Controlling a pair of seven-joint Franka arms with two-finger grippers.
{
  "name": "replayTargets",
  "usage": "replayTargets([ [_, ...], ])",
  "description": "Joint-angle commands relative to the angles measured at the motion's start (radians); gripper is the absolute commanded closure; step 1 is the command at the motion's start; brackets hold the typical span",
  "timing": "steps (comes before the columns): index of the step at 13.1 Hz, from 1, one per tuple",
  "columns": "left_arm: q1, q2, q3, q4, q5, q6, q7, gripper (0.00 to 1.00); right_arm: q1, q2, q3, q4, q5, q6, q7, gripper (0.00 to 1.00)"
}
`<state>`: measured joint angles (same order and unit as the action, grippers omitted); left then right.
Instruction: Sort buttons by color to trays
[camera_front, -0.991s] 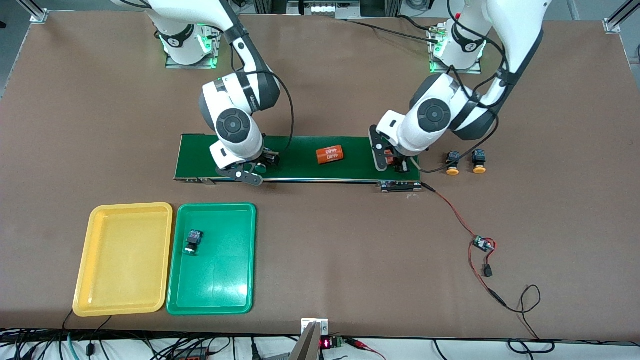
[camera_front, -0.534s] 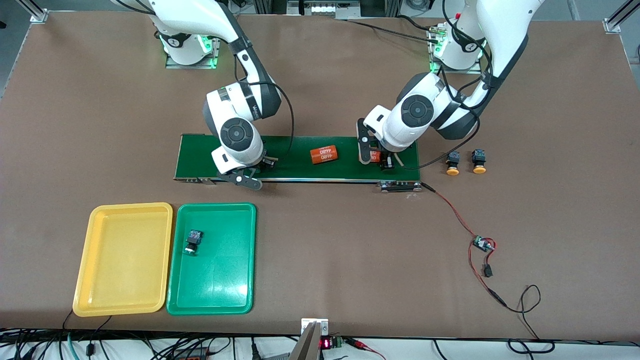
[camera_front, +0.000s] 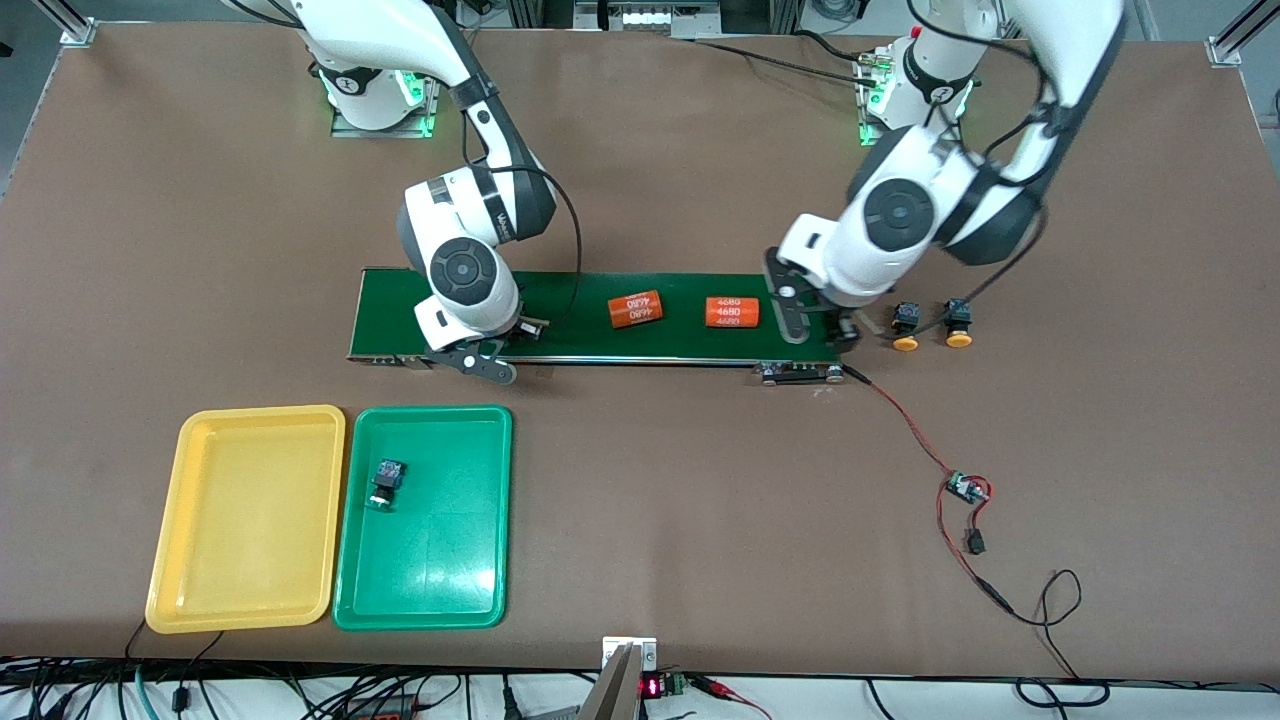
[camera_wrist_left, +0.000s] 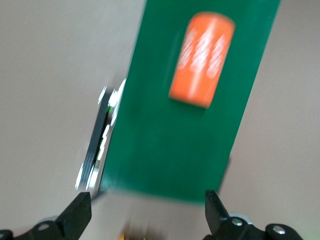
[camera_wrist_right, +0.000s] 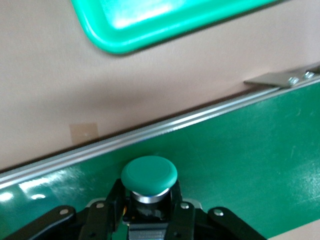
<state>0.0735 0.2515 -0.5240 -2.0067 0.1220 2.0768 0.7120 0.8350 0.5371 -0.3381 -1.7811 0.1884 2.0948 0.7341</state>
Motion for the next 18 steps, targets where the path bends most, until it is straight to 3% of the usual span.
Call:
replayTargets([
  [1,0.005,-0.054,0.067,-0.015,0.004,-0.102,-0.127,0.00,-0.083,-0.020,0.005,0.061,-0.010,-0.009,-0.047,0.98],
  [8,0.022,-0.037,0.217,-0.049,-0.002,-0.139,-0.704,0.00,-0.227,0.085,0.005,0.267,-0.012,-0.007,-0.249,0.98],
  [10,0.023,-0.015,0.231,-0.072,-0.080,-0.136,-0.863,0.00,-0.244,0.136,0.007,0.322,-0.010,0.004,-0.317,0.98],
  [13,0.023,0.015,0.242,-0.127,-0.102,-0.077,-0.896,0.00,-0.254,0.223,0.007,0.413,-0.010,0.017,-0.347,0.98],
  [14,0.020,0.058,0.277,-0.127,-0.098,-0.048,-0.893,0.00,-0.255,0.243,0.007,0.436,-0.010,0.025,-0.351,0.98],
  [15,0.022,0.080,0.306,-0.127,-0.093,-0.017,-0.869,0.00,-0.263,0.257,0.007,0.451,-0.010,0.039,-0.352,0.98],
  [18,0.017,0.103,0.308,-0.145,-0.093,0.073,-0.809,0.00,-0.289,0.293,0.007,0.462,-0.010,0.112,-0.413,0.98],
])
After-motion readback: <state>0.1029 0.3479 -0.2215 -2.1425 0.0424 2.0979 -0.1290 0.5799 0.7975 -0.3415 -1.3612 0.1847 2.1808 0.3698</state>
